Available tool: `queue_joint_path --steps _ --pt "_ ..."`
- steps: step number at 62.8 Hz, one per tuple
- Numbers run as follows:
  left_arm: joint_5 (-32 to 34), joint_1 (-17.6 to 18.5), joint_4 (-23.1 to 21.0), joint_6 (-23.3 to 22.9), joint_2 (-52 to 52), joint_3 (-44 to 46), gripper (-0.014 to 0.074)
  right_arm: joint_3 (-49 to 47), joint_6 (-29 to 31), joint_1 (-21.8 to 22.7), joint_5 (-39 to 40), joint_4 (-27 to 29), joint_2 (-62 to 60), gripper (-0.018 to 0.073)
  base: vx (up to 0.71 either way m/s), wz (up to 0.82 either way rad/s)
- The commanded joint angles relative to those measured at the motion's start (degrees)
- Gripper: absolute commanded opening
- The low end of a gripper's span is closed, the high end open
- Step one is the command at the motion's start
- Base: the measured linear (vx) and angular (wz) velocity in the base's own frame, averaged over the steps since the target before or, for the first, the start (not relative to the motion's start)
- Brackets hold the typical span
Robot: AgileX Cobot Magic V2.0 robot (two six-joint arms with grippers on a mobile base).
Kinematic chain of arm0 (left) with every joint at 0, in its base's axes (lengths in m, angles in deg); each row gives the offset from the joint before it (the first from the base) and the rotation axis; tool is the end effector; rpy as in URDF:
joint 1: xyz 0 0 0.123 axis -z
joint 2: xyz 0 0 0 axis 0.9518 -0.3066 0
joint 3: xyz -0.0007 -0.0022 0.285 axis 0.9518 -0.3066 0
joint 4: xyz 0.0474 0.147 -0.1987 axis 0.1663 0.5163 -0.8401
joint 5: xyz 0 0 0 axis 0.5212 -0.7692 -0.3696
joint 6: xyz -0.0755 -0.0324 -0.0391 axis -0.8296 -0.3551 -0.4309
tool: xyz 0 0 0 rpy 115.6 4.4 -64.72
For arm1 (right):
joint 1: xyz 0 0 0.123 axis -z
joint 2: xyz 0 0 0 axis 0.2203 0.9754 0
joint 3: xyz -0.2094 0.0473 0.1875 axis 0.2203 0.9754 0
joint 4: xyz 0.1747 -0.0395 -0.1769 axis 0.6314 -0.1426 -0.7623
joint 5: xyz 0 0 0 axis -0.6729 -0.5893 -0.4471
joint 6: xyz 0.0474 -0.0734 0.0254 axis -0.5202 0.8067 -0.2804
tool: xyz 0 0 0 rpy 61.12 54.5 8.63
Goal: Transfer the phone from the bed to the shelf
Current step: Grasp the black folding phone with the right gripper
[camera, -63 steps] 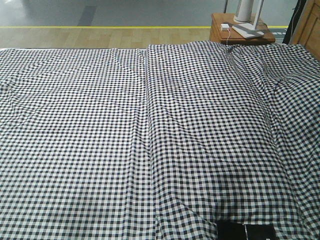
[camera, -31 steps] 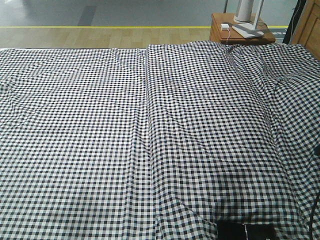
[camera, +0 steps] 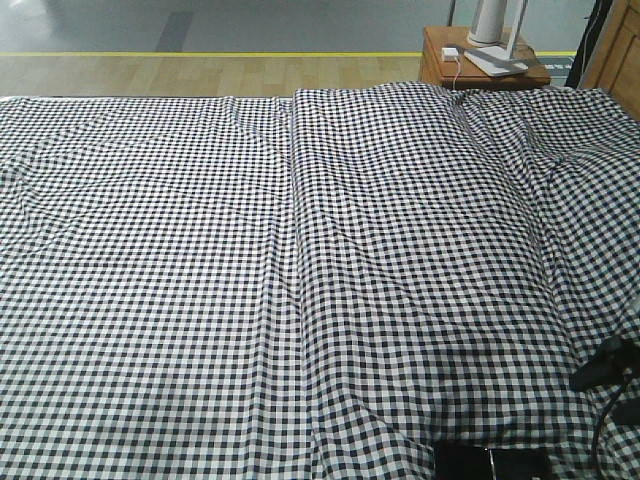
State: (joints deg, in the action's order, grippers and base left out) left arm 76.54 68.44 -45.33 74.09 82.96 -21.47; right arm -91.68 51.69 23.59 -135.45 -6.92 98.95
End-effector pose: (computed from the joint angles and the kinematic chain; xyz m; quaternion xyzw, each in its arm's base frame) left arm 0.0555 0.0028 0.1856 -0.0147 0.7475 0.0246 0.6636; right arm 0.3075 -0.1682 0.0342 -0.1286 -0.9422 -0.3093 0.0056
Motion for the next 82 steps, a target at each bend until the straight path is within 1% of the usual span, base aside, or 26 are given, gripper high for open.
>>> queue_joint_path --steps 1,6,13,19,23,43,49,57,65,82 --pt "4.15 0.14 -0.54 0.00 0.38 -0.41 0.0001 -1.10 1.29 0.24 -2.73 1.68 0.15 0.0619 0.00 0.00" --pt "4.15 0.14 -0.54 0.00 0.38 -0.41 0.0001 -1.10 1.70 0.24 -2.30 1.73 3.14 0.0615 0.00 0.00" --pt "4.15 0.14 -0.54 0.00 0.38 -0.41 0.0001 -1.10 4.05 0.24 -1.31 1.80 6.56 0.0612 0.00 0.00" --pt "4.15 0.14 -0.54 0.00 0.38 -0.41 0.0001 -1.10 4.57 0.24 1.39 2.76 9.20 0.0608 0.00 0.00" --pt "4.15 0.14 -0.54 0.00 0.38 -0.41 0.0001 -1.10 6.11 0.24 2.58 3.30 10.64 0.0604 0.00 0.00" --pt "4.15 0.14 -0.54 0.00 0.38 -0.41 0.0001 -1.15 15.07 0.24 3.86 10.19 15.57 0.0599 0.00 0.00" --pt "4.15 0.14 -0.54 0.00 0.38 -0.41 0.0001 -1.15 16.41 0.24 4.54 10.56 16.68 0.0599 0.00 0.00" --pt "4.15 0.14 -0.54 0.00 0.38 -0.41 0.0001 -1.41 16.65 0.24 6.29 10.49 17.80 0.0598 0.00 0.00" --pt "4.15 0.14 -0.54 0.00 0.38 -0.41 0.0001 -3.13 16.60 0.24 4.23 10.78 19.50 0.0595 0.00 0.00" --pt "4.15 0.14 -0.54 0.00 0.38 -0.41 0.0001 -8.62 16.60 0.24 -5.21 13.31 24.53 0.0594 0.00 0.00"
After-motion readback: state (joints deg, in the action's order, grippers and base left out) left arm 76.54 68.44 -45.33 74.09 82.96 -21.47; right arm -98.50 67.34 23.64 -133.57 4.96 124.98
